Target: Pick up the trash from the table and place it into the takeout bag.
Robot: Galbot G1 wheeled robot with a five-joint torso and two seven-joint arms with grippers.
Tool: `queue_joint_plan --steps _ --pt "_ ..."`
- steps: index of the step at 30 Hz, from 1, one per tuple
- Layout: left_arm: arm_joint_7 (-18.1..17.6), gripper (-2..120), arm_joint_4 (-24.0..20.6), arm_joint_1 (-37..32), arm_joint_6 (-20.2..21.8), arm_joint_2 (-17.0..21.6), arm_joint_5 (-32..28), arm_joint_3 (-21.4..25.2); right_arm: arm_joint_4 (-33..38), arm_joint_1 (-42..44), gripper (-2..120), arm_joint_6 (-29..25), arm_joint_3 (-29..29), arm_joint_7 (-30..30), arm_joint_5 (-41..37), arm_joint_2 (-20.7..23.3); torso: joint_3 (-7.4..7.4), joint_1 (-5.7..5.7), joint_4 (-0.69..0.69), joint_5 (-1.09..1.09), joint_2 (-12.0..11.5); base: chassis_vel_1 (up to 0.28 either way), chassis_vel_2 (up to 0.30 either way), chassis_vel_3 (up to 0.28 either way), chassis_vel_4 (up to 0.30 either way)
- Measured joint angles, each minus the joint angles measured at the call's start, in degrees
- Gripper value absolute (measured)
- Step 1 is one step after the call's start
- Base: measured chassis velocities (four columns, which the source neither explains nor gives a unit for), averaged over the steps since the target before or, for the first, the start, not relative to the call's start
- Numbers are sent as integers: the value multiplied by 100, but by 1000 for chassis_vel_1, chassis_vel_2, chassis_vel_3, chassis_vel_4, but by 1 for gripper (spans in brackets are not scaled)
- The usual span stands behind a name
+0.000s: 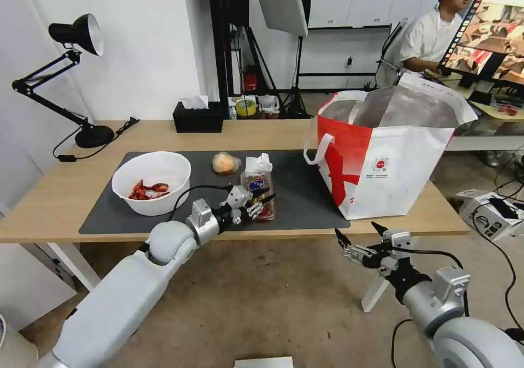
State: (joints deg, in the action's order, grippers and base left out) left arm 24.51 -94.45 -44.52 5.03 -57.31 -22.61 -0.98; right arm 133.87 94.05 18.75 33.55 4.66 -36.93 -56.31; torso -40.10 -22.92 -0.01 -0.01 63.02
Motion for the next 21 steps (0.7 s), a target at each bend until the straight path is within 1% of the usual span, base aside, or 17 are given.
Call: queue_joint_plan --steps 1,5,8,9,11,12,13,14,18,19,21 --pt "-19 0 5 -4 9 35 -1 22 -13 -51 100 -4 -22 0 -94 54 0 0 0 1 0 0 0 0 0" --pt "-43 0 -3 -29 21 126 -21 46 -47 -164 100 -9 -62 9 -323 155 0 0 1 0 0 0 0 0 0" --pt "-47 0 -88 -89 99 258 -104 54 -139 -463 100 -10 -265 171 -663 388 0 0 0 2 0 0 0 0 0" --pt "-47 0 -88 -89 99 258 -104 54 -139 -463 100 -10 -265 171 -663 388 0 0 0 2 0 0 0 0 0" --pt "-53 0 -106 -107 113 303 -132 45 -240 -836 100 -17 -563 370 -1264 637 0 0 1 1 0 0 0 0 0" --pt "-53 0 -106 -107 113 303 -132 45 -240 -836 100 -17 -563 370 -1264 637 0 0 1 1 0 0 0 0 0" --pt "-61 0 -113 -106 116 306 -143 44 -314 -1108 100 -33 -755 488 -1726 762 0 0 2 1 0 0 0 0 0" --pt "-61 0 -113 -106 116 306 -143 44 -314 -1108 100 -33 -755 488 -1726 762 0 0 2 1 0 0 0 0 0" --pt "-83 0 -139 -87 117 360 -187 50 -548 -1960 100 -114 -1222 807 -2966 965 -1 0 1 1 0 0 0 0 0" --pt "-83 0 -139 -87 117 360 -187 50 -548 -1960 100 -114 -1222 807 -2966 965 -1 0 1 1 0 0 0 0 0" --pt "-97 0 -139 -97 100 371 -214 70 -747 -2450 100 -115 -1474 1037 -3562 990 0 0 2 1 0 0 0 0 0"
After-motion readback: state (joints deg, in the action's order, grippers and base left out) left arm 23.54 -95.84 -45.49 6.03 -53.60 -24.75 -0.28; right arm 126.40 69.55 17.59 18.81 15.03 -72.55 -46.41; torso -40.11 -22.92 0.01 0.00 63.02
